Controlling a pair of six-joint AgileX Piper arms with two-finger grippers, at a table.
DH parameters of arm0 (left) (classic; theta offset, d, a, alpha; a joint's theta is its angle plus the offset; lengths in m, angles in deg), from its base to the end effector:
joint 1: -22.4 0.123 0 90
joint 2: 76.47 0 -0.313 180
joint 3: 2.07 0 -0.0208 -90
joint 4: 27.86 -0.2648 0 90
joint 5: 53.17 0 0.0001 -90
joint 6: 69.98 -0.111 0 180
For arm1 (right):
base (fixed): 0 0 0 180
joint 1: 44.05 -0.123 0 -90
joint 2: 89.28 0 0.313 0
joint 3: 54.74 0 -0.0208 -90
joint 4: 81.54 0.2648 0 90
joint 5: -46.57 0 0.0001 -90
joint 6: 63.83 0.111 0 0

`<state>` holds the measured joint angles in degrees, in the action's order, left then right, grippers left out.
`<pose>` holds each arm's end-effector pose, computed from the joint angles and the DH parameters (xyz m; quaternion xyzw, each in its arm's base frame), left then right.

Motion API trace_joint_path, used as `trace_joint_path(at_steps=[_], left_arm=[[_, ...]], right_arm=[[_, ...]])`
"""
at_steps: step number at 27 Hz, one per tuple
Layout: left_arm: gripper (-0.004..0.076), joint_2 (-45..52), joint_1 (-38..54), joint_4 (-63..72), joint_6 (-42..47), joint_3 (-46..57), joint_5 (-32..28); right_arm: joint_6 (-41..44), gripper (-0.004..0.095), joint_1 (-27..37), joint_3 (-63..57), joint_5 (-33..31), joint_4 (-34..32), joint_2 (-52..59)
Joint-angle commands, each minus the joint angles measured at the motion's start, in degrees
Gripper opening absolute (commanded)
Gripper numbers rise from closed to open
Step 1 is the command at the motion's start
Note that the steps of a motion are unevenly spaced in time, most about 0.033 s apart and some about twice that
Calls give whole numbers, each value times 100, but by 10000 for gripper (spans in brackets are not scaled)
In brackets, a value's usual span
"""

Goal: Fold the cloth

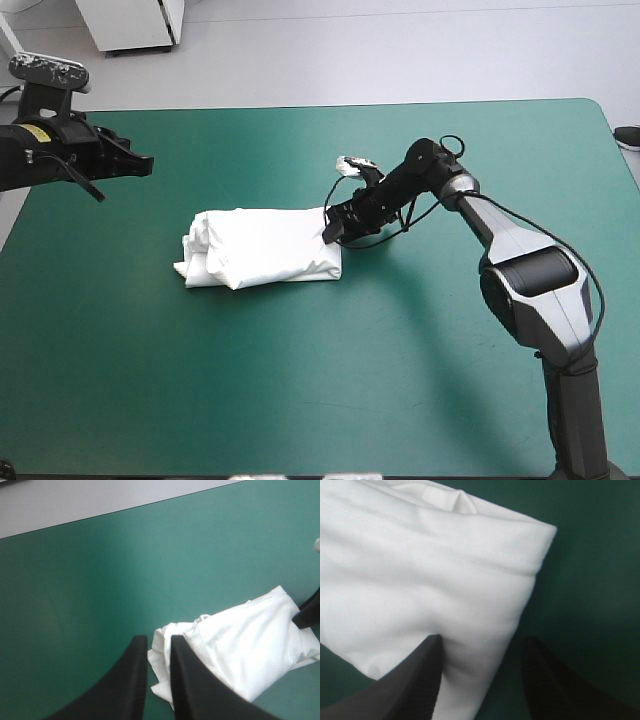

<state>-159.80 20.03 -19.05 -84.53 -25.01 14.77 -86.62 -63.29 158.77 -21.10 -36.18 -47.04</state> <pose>0.2691 -0.0269 0.5149 0.1370 0.8869 -0.0301 0.4402 0.4636 0.2392 0.2081 -0.2171 0.9026 0.3639 0.0763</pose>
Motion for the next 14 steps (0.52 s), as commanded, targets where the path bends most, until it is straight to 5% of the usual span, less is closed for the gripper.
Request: trace_joint_path(at_steps=[1, 6, 14], left_arm=[[127, 180, 5, 139, 23, -131, -382], [127, 180, 5, 264, 23, -131, -382], [127, 208, 5, 390, 50, -131, -385]], right_arm=[[-198, 323, -173, 172, -20, 234, 305], [-420, -20, -315, 172, 26, 179, 292], [-82, -9, -190, 585, -294, -1090, 303]])
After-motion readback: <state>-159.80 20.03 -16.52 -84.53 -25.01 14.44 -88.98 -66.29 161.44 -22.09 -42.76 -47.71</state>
